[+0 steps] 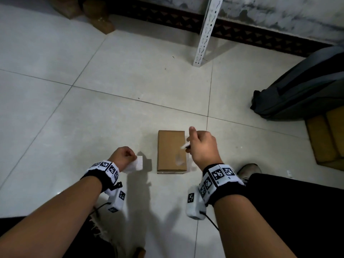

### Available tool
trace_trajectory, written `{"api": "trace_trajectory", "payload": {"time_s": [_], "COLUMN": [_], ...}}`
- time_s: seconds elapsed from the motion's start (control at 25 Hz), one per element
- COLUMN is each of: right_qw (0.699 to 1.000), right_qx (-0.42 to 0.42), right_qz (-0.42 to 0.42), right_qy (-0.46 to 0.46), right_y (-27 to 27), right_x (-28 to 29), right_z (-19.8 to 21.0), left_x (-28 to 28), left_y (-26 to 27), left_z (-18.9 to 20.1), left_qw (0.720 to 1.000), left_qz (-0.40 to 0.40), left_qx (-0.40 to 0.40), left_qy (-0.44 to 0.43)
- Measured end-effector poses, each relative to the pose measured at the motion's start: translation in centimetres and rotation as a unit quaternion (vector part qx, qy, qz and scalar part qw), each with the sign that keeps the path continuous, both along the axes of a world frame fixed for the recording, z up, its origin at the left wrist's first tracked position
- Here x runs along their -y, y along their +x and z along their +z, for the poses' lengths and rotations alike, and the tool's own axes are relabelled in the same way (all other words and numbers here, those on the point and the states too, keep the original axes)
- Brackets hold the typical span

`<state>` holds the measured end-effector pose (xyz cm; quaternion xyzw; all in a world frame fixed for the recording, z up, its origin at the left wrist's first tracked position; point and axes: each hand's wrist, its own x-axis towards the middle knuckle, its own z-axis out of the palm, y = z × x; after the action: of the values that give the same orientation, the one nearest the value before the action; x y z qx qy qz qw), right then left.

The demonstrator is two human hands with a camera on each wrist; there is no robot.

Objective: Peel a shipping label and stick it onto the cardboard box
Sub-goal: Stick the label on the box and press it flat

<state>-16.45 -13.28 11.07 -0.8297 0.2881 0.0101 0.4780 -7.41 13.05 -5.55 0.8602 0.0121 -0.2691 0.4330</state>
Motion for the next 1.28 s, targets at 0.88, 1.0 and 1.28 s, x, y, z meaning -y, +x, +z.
{"api": "trace_trajectory", "payload": {"time_s": [0.88,1.0,1.28], "right_qw": [0.997,0.994,0.986], "right_qx": [-0.060,-0.067,-0.044], "right_qz": [0.055,0.082,0.081], "right_qy": [-0.007,0.043,0.142], "right_y": [1.6,1.3,2.0], "right_x": [-1.7,-1.8,-2.1], "right_z": [-6.3,-5.4,-5.0], "left_x": [-0.2,0.2,8.0], "left_y": [0.1,1.2,0.5], "left_z": [-5.8,-2.3,6.5], "left_qw": [0.987,0.962,0.921], "left_qz": [0.133,0.235,0.060], "left_qx": [-0.078,-0.050,-0.204], "left_qy": [-0.036,-0.128,-0.327]}}
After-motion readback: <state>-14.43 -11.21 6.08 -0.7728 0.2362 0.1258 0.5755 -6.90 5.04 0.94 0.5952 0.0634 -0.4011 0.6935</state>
